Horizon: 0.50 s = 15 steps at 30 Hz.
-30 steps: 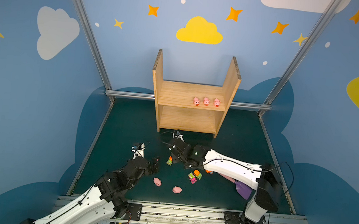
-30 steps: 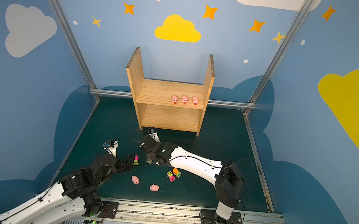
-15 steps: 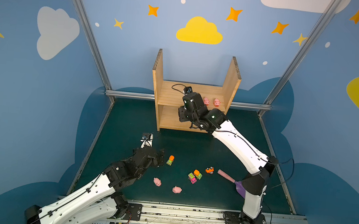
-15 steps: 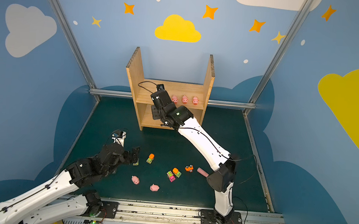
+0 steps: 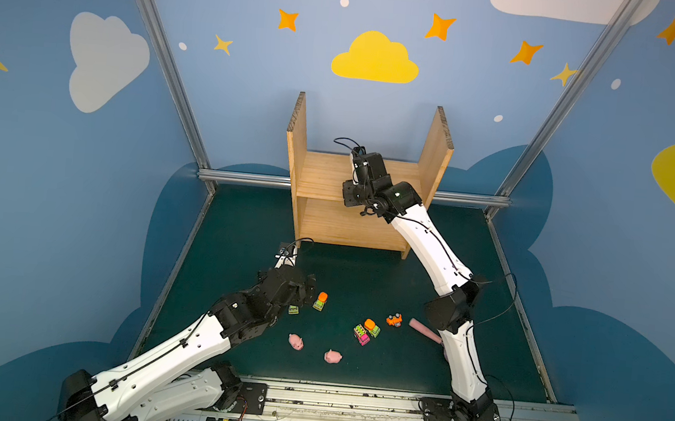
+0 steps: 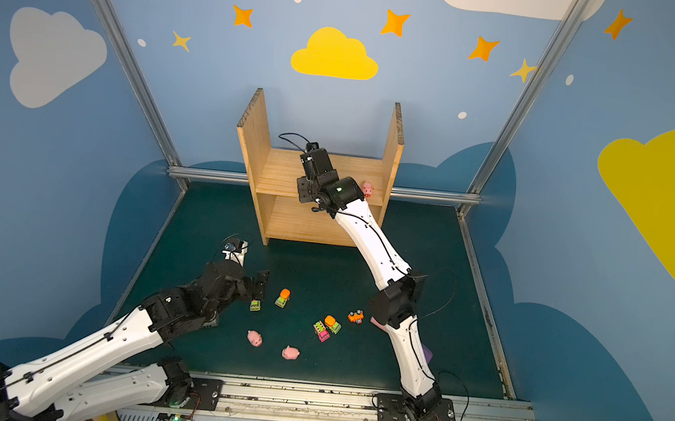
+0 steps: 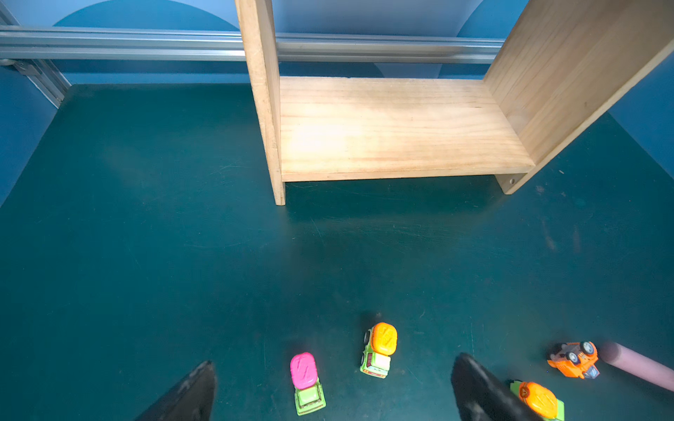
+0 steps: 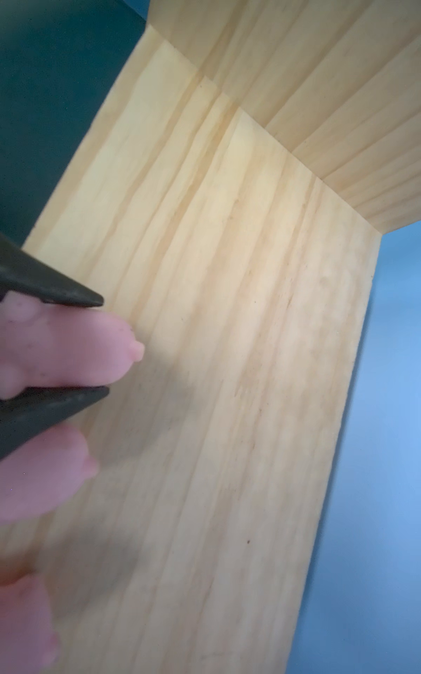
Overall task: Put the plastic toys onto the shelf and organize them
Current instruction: 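Set the pig at the end of the pig row and open the right gripper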
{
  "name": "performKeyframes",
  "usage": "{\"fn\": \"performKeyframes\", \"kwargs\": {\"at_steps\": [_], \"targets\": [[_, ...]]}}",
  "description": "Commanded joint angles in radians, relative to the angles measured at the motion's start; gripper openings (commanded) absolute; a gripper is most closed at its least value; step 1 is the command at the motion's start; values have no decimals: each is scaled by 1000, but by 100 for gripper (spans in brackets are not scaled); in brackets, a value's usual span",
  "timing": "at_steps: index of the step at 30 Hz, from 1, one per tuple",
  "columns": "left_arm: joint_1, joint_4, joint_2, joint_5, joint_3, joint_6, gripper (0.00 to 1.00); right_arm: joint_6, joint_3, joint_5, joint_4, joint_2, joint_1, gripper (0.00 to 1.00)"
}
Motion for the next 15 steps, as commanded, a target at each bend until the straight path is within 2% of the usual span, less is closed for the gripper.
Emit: {"fn": "performKeyframes", "kwargs": {"at_steps": [1, 7, 15], "targets": [[13, 23, 6, 5, 11, 23, 100, -3, 32, -26, 5, 15, -4, 36], [25, 29, 7, 16, 7, 20, 100, -4, 32, -23, 12, 18, -6, 45], [26, 21, -15, 9, 13, 20, 100, -13, 45, -28, 32, -3, -6, 51]]}}
